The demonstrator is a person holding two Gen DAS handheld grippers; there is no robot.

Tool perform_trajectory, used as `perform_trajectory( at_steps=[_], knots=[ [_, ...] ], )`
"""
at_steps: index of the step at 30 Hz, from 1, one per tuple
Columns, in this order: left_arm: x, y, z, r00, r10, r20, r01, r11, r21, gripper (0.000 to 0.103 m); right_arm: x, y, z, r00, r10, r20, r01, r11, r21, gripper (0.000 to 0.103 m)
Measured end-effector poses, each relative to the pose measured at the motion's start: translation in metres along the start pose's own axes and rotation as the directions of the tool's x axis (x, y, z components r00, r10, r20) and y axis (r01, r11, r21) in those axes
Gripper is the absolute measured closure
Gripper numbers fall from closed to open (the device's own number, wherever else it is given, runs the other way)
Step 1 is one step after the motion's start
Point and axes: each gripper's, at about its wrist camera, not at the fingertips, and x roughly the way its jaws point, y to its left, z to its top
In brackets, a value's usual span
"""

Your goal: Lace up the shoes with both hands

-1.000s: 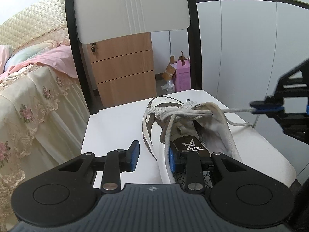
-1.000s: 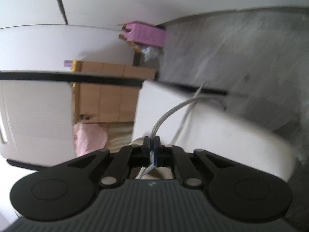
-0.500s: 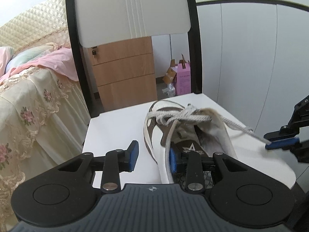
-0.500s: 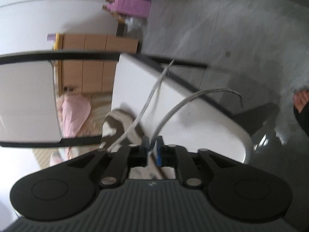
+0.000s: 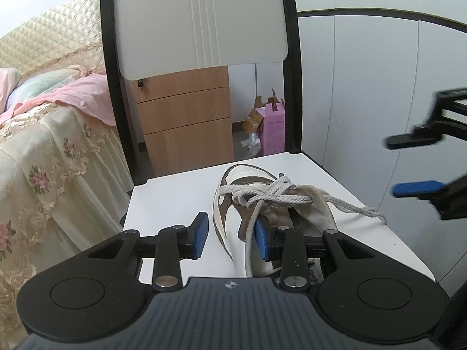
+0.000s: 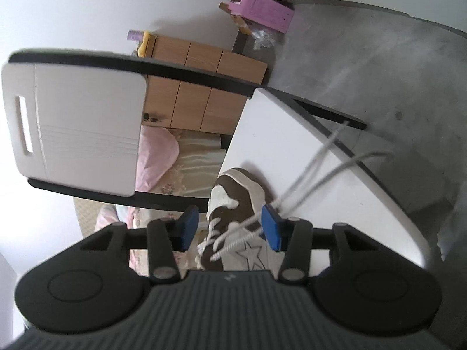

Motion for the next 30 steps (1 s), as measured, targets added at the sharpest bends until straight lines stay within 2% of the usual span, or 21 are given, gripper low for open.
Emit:
perform_trajectory(
  at_steps=[6,9,13,20,25,27,30],
  knots=[
    [0.010,0.010,0.007,0.998,-0.040,-0.043,0.035,0.995,-0.097,0.063,0.051,0.000,-0.010,0.995,0.007,-0.101,0.002,0.996,0.089,0.053],
    [0.014,0.013,0.009,0.996,-0.057,-0.067,0.048,0.991,-0.127,0.063,0.064,-0.007,-0.016,0.993,-0.001,-0.114,0.018,0.989,0.147,0.053],
    [0.017,0.015,0.011,0.995,-0.064,-0.081,0.052,0.989,-0.138,0.063,0.072,-0.012,-0.020,0.996,-0.029,-0.082,0.044,0.981,0.190,0.053],
    [0.017,0.019,0.012,0.992,-0.077,-0.100,0.057,0.980,-0.190,0.063,0.077,-0.009,-0.020,0.997,-0.074,0.011,0.072,0.986,0.150,0.058],
    [0.020,0.019,0.014,0.990,-0.083,-0.114,0.058,0.977,-0.206,0.063,0.082,-0.010,-0.023,0.995,-0.081,0.065,0.070,0.984,0.166,0.070],
    [0.021,0.020,0.014,0.989,-0.084,-0.119,0.058,0.977,-0.208,0.063,0.084,-0.009,-0.025,0.992,-0.089,0.089,0.075,0.986,0.150,0.088],
    [0.021,0.023,0.014,0.988,-0.088,-0.124,0.059,0.974,-0.218,0.060,0.084,-0.009,-0.029,0.987,-0.069,0.142,0.048,0.989,0.143,0.093]
  ],
)
